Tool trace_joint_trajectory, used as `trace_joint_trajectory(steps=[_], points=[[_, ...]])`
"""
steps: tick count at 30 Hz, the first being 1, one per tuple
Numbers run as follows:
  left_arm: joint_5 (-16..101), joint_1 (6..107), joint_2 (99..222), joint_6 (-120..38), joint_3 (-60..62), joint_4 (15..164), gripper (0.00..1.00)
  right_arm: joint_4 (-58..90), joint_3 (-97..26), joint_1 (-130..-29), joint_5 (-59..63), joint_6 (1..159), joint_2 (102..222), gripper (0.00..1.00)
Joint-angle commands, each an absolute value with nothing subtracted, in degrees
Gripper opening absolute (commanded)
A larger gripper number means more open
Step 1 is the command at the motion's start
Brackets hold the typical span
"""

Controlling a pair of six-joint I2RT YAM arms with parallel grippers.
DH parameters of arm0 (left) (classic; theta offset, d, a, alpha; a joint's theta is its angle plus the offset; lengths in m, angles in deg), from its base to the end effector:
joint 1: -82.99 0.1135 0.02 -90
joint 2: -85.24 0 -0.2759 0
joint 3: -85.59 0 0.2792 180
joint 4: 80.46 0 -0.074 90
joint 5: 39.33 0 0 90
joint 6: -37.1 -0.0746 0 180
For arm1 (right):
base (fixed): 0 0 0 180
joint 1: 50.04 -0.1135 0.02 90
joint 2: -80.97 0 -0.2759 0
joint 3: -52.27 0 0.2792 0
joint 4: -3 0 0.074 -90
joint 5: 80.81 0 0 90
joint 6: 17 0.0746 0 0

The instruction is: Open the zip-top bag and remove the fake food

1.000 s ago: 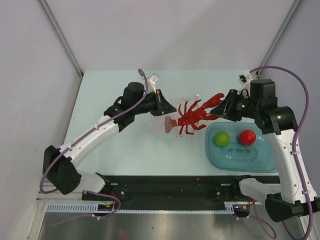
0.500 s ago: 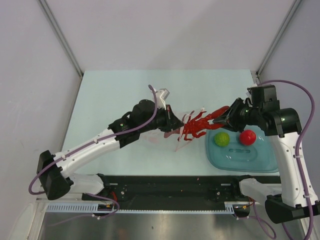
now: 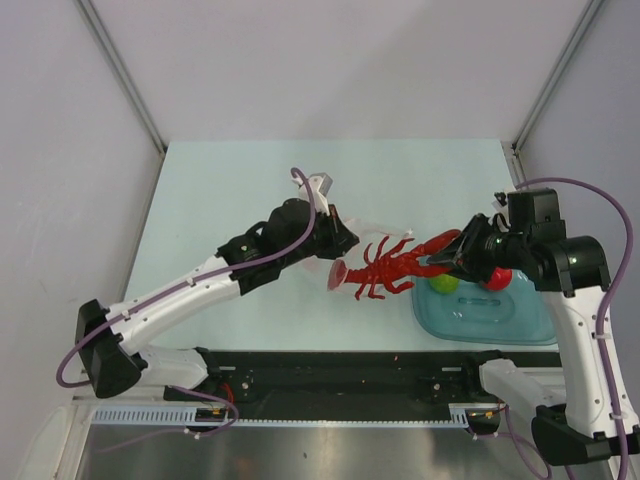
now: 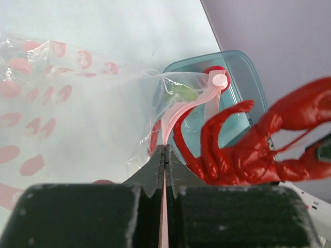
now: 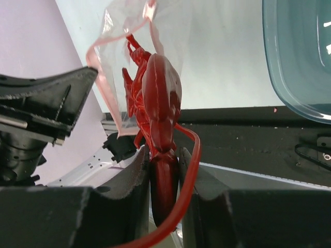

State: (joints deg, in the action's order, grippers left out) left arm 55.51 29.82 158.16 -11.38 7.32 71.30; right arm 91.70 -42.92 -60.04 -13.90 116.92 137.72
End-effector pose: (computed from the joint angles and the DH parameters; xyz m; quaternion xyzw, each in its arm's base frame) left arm 0.2170 -0.2793 0.3456 0.0613 0.8307 -0.3823 0.4001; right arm 0.1708 0.0598 0.4081 0.2037 0.9012 0.3187 0.2115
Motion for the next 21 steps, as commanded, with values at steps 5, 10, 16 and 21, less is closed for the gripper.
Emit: trace_joint_trajectory(steps=[5,10,16,21], points=[[52.7,30.2,157.6,-14.2,6.6,77.3,0.00,91.2,-38.9,-59.3,-21.0,116.4,134.2,0.00],[52.9,30.1,155.2,-13.7,9.1,76.8,0.00,88.3,-36.7,-59.1,-24.0,117.3,133.9,0.00],[60.0,31.0,154.8,-11.1,9.4,66.3,0.00,89.1,-44.1,-58.3,-22.7,114.8,133.7,0.00],[61.1,31.8,154.2,-11.4,10.3,65.0,0.00,96.3,-53.8,-58.4,-18.4,109.4,134.8,0.00]])
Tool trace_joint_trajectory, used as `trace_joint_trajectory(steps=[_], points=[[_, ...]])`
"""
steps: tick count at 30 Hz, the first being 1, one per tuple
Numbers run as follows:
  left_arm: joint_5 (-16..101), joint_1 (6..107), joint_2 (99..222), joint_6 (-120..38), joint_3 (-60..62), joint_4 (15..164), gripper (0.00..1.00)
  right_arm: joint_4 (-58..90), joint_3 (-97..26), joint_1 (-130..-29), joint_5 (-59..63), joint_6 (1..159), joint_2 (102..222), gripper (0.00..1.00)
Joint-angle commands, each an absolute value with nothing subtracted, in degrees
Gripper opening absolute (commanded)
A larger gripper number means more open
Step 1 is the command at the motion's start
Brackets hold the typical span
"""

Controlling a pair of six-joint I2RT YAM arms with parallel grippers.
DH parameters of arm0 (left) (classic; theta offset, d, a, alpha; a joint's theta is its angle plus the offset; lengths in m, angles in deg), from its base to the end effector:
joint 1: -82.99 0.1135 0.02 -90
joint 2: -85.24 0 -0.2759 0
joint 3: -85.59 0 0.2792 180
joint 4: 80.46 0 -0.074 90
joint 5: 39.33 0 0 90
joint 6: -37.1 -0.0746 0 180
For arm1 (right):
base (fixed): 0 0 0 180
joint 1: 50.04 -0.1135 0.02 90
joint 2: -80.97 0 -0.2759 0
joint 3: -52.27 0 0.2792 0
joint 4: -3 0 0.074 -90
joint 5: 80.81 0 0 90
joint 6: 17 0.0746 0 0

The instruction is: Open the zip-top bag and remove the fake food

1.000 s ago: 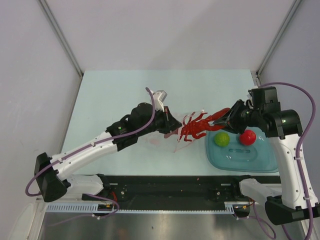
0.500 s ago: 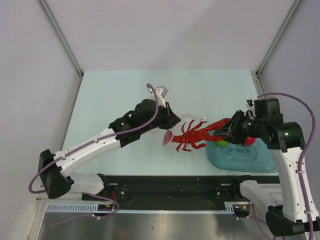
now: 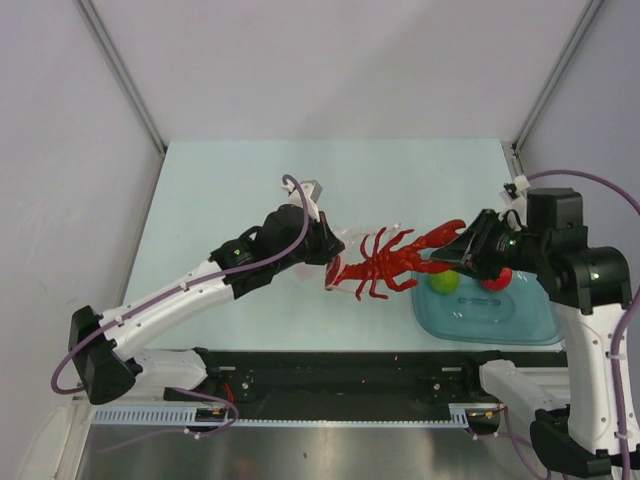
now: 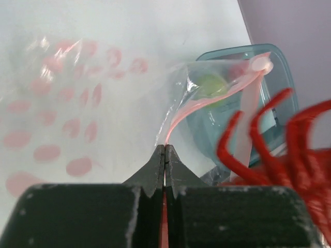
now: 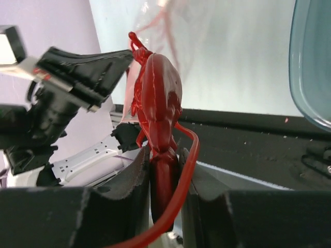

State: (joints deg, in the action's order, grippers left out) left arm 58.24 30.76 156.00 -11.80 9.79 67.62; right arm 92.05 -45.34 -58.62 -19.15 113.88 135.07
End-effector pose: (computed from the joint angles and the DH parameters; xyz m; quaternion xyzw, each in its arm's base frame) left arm 0.2155 -0.2621 0.3316 0.0481 0.8496 -0.3413 0.3993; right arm 0.1515 0.0587 0.4295 0.1607 0.8879 0.3593 0.2384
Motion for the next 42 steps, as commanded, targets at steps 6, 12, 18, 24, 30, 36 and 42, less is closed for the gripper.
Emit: trace_joint_trajectory(steps=[6,12,18,24,30,36,42], points=[[61.3,33.3,155.1,-14.9,7.3,62.9,0.00,97.7,-56.0,-58.5,-18.6,105.7,131.3,0.00],[63.3,33.9,155.7,-16.9,4.5,60.2,0.00,102.1,-58.3,-58.7,-11.1,105.2,129.9,0.00],[65.6,36.1,157.6,-19.3,3.8,57.9,0.00,102.2,-58.8,-62.4,0.9,107.1,127.1,0.00],[66.2,40.4,156.1,-20.1,4.6,58.7,0.00,102.4,-56.5,-65.0,11.3,107.5,124.7,0.00],[66.2,43.3,156.1,-24.1,2.2,59.3,0.00,102.4,-47.3,-66.5,19.6,109.6,122.0,0.00],[66.7,44.2,154.6,-31.3,1.5,60.0,0.00,102.4,-37.3,-66.0,24.9,111.1,125.1,0.00],[66.4,44.8,154.0,-34.3,3.2,61.7,0.00,102.3,-36.4,-50.8,21.0,101.2,134.1,0.00]])
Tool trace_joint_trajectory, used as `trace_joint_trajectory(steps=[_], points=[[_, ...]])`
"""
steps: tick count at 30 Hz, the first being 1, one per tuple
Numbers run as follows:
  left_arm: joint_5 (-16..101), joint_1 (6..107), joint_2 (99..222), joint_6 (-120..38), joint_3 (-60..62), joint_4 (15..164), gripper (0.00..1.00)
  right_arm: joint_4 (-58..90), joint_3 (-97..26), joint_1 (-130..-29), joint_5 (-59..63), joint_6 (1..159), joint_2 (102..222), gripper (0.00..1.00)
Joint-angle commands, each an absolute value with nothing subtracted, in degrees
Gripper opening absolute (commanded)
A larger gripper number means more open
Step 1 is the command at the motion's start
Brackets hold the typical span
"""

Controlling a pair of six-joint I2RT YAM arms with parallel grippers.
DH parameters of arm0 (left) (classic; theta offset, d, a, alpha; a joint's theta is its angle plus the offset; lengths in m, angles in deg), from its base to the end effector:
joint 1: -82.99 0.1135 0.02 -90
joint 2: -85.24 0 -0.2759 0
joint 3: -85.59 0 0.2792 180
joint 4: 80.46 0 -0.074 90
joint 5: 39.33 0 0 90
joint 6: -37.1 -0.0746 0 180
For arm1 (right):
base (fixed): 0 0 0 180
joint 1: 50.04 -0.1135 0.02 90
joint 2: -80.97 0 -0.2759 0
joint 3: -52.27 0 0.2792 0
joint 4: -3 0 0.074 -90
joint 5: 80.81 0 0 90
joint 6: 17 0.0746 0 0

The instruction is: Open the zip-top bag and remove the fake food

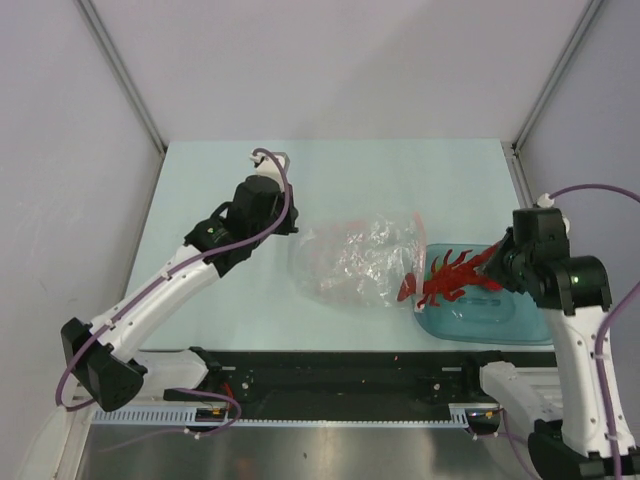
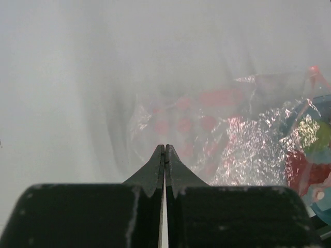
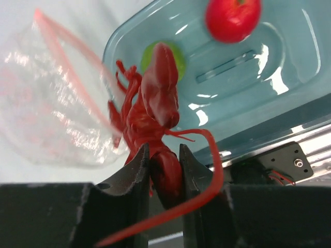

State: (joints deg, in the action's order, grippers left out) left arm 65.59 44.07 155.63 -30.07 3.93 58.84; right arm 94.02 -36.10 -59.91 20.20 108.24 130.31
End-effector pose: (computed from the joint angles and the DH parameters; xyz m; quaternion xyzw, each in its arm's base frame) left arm 0.2676 -0.1914 0.3562 0.0550 0.8570 -0.1604 0.4867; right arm 0.1480 0.0113 0.3826 0.2371 0.9113 0.0406 0.3341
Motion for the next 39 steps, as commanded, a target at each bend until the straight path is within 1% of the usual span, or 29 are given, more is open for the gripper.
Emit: trace_joint_trajectory(steps=[1,2,9,14,17,18,19,21,22,23,25,26,27,32,36,39], points=[[66.1,44.9,154.0,-34.4,4.1,62.3,0.00,102.2,-36.4,-50.6,19.9,100.7,134.8,0.00],[65.5,45.0,154.1,-34.5,4.5,62.7,0.00,102.0,-36.3,-48.1,18.4,100.2,135.5,0.00],[63.5,46.2,157.1,-36.7,4.5,64.7,0.00,101.6,-33.6,-45.6,13.9,98.5,140.2,0.00],[63.4,47.3,158.2,-39.4,3.6,65.2,0.00,102.1,-37.2,-41.8,11.1,97.2,143.7,0.00],[57.6,48.3,158.7,-41.2,3.6,66.9,0.00,100.3,-39.8,-37.4,1.2,95.8,143.3,0.00],[48.5,49.1,159.1,-42.3,3.5,68.0,0.00,97.7,-39.9,-37.2,-3.9,95.9,142.8,0.00],[44.5,49.2,159.5,-42.9,3.0,68.7,0.03,97.0,-40.0,-37.2,-5.2,95.9,142.3,0.00],[35.9,49.1,162.7,-42.5,2.3,69.6,0.17,97.0,-39.8,-37.2,-6.0,95.2,141.6,0.00],[30.9,48.9,164.2,-41.6,0.5,69.1,0.32,97.1,-39.7,-37.1,-6.2,94.5,141.4,0.00],[29.4,47.9,168.3,-39.4,-0.8,67.6,0.40,96.7,-39.3,-37.1,-7.4,93.9,140.8,0.00],[26.4,46.4,171.9,-37.6,-4.6,66.7,0.64,95.4,-38.6,-37.1,-9.1,92.6,139.7,0.00],[27.0,44.4,174.3,-36.4,-5.8,66.0,0.73,94.0,-37.8,-37.1,-10.4,92.5,138.8,0.00],[27.6,43.4,175.5,-36.1,-7.7,65.8,0.80,93.7,-37.8,-37.1,-10.8,92.5,138.6,0.00],[33.7,36.3,179.0,-37.3,-14.3,61.7,0.80,90.8,-38.0,-37.1,-13.4,94.2,136.4,0.00],[34.2,32.9,185.1,-37.4,-20.6,58.7,0.81,90.3,-38.2,-37.1,-14.9,94.9,135.4,0.00],[34.8,31.2,187.4,-38.1,-23.8,56.6,0.83,89.9,-38.9,-37.2,-15.9,95.2,135.1,0.00]])
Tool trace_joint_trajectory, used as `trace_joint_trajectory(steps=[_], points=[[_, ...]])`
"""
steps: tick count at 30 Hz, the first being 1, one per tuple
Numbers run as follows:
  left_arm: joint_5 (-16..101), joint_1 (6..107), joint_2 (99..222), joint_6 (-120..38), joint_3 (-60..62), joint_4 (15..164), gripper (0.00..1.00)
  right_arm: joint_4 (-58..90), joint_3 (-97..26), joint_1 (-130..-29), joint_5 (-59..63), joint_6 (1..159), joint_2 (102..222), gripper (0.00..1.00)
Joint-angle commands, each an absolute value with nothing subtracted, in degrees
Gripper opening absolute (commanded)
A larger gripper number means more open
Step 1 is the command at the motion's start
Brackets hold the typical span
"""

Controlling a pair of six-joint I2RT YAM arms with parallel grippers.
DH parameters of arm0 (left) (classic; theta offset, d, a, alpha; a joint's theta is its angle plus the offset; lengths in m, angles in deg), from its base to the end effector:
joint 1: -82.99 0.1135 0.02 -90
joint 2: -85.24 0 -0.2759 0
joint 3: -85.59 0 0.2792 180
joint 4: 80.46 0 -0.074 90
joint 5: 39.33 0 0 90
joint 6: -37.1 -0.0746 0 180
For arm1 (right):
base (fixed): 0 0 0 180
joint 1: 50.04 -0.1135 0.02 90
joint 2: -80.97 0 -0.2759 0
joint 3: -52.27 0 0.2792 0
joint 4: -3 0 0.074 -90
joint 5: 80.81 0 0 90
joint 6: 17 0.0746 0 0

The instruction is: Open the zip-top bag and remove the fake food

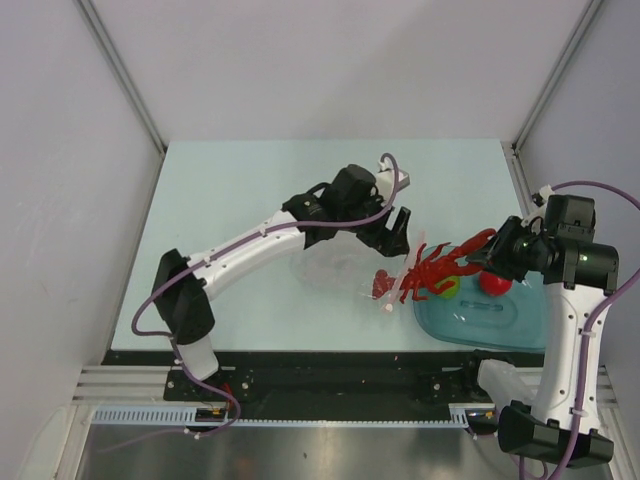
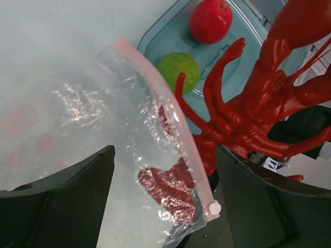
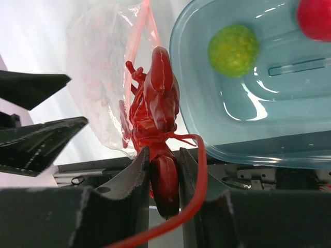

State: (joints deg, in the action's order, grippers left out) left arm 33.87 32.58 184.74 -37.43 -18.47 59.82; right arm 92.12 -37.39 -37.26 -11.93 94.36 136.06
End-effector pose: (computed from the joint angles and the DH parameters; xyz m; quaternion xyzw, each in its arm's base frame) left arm 0.2783 -0.3703 0.3241 0.3278 0.8174 -0.3565 0.3118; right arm 0.1769 -0.0126 0.3812 0.2215 0.9115 0.1965 0.2854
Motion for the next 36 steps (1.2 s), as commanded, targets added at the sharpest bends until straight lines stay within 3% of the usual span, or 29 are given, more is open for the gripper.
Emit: trace_joint_trajectory(steps=[1,11,26,27,31,36], points=[[34.9,30.9,188.2,-38.6,-24.3,56.2,0.84,90.1,-39.5,-37.2,-15.9,95.2,135.1,0.00],[39.1,29.6,183.9,-40.7,-18.8,58.4,0.84,85.5,-39.2,-37.3,-19.3,98.7,136.9,0.00],[43.1,29.7,193.9,-38.8,-28.8,53.2,0.80,81.2,-36.7,-41.2,-20.6,100.1,134.9,0.00],[42.7,29.8,194.0,-38.6,-28.4,53.9,0.78,81.0,-36.6,-41.6,-20.7,100.0,134.8,0.00],[42.1,30.1,194.0,-38.2,-26.7,54.4,0.48,81.1,-36.3,-42.0,-20.1,100.3,134.1,0.00],[40.0,30.8,192.5,-38.0,-22.9,57.2,0.40,80.8,-36.2,-41.8,-20.3,101.2,133.7,0.00]])
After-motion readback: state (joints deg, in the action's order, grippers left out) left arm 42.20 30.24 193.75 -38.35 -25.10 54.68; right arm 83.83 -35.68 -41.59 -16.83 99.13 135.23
